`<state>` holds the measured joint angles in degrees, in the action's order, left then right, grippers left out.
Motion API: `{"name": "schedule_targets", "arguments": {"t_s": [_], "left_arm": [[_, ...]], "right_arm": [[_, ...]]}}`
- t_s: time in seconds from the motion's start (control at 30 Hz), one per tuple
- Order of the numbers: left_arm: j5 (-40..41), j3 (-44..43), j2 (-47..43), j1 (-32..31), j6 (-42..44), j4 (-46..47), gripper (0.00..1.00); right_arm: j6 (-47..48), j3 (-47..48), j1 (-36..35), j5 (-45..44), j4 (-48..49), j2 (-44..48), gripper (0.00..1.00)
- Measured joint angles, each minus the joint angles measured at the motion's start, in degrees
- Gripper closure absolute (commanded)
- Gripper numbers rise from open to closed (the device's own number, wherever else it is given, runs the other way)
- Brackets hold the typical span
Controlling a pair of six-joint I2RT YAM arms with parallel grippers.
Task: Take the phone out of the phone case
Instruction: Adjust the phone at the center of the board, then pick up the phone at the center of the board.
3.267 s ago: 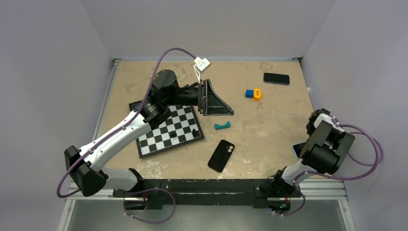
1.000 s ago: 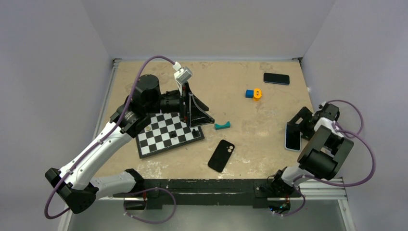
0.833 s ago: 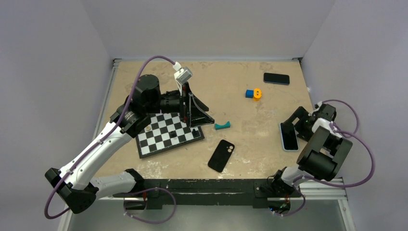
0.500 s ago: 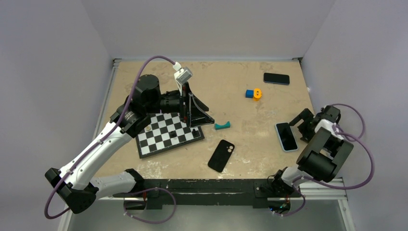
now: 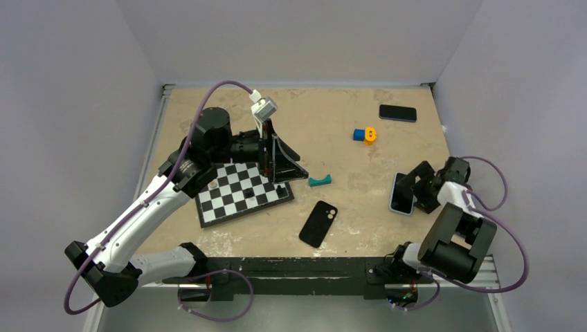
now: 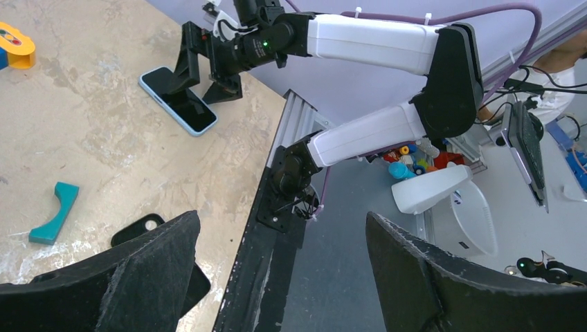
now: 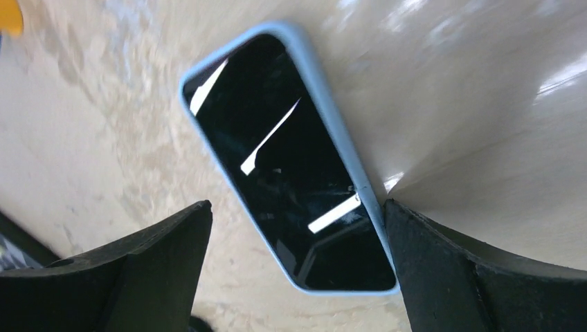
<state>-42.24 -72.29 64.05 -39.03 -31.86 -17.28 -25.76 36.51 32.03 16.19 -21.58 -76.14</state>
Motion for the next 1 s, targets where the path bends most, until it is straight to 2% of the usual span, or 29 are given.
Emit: {"name": "schedule_targets", "arguments": {"t_s": [0.2,0.57,0.7,0.83,0.87,0.93,1.0], "left_arm": [[0.02,0.00,0.02,0.00,0.00,-0.04,0.07],[0.13,0.00,0.46,0.31,0.22,-0.22,0.07],[1.11,0.00,0.44,1.68,1.40,-0.72,0.07],[3.41,0.00,0.13,3.74,3.06,-1.95,0.07],[3.93,0.00,0.02,4.09,3.43,-2.19,0.07],[5.42,0.00,-0.26,4.92,4.57,-2.95,0.07],[6.75,0.00,-0.42,5.46,5.44,-3.63,0.07]], "right_arm": [[-2.47,-0.28,-7.19,-1.81,-2.36,0.81,0.02],[-4.07,10.84,-15.17,-12.48,-11.80,-10.58,0.02],[-5.14,15.67,-18.60,-18.36,-15.82,-15.91,0.08],[-5.57,17.20,-21.05,-21.86,-17.38,-17.94,0.25],[-5.55,17.31,-21.46,-22.10,-17.33,-17.99,0.33],[-5.22,17.35,-21.79,-22.29,-17.46,-17.92,0.62],[-4.44,17.29,-21.99,-22.47,-17.51,-17.57,0.85]]}}
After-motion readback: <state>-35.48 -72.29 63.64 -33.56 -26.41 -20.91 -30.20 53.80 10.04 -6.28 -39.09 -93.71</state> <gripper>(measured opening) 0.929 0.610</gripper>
